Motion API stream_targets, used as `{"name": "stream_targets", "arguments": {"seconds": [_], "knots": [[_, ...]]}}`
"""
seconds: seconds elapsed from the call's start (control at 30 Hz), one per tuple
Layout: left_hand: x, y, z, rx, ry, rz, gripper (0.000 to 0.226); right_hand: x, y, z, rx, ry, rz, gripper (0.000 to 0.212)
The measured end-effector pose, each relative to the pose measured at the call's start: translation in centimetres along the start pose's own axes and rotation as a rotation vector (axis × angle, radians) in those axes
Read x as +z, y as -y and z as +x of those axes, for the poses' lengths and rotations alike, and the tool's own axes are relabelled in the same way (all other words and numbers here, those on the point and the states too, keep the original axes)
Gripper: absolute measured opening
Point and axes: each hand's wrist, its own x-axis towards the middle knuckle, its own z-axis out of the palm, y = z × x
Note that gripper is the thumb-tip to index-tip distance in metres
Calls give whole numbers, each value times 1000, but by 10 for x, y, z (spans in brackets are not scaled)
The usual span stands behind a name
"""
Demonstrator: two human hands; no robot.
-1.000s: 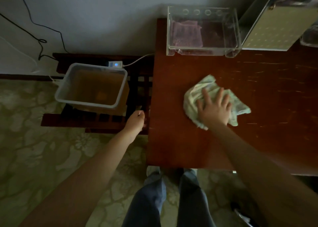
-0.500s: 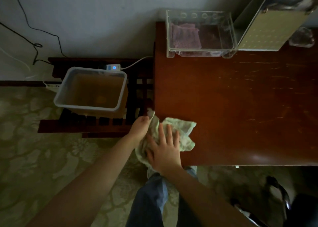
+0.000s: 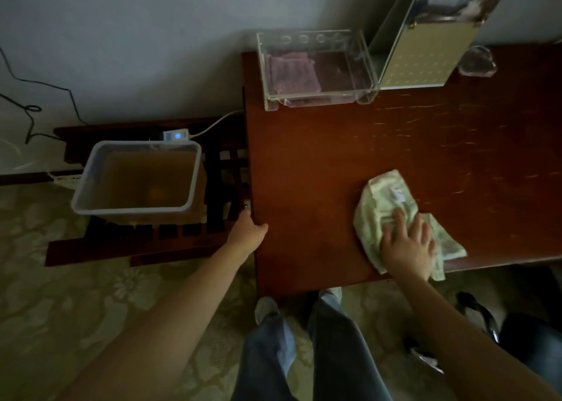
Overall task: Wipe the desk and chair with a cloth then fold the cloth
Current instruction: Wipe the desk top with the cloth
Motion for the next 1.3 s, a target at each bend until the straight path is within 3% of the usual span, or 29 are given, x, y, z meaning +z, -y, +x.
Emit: {"name": "stream_targets", "arguments": {"seconds": [0.13, 0.2, 0.4, 0.6, 0.7, 0.87, 1.03, 1.1, 1.2, 1.3], "knots": [[5, 3, 2, 5, -25, 4, 57, 0, 15, -5, 114, 58, 56, 51], [5, 0, 4, -4, -25, 29, 58, 6, 39, -20, 85, 89, 42, 51], [3, -5, 9, -37, -37, 206, 64, 34, 114, -92, -520, 126, -161, 63], [3, -7, 6, -82, -59, 290, 65, 31, 95, -72, -722, 128, -223, 57], [5, -10, 6, -58, -69, 285, 56, 17, 72, -33, -681, 114, -255, 59], [15, -32, 10, -129, -177, 83, 51, -11, 46, 42, -521, 70, -232, 67], [9, -63, 32, -113, -292, 84, 60, -37, 65, 86, -401, 114, -138, 58], [8, -68, 39, -120, -285, 88, 69, -35, 80, 83, -530, 118, -186, 52], [5, -67, 48, -144, -267, 96, 81, -27, 111, 70, -925, 125, -281, 51], [3, -62, 48, -174, -250, 168, 73, -20, 152, 61, -1288, 152, -334, 59]]}}
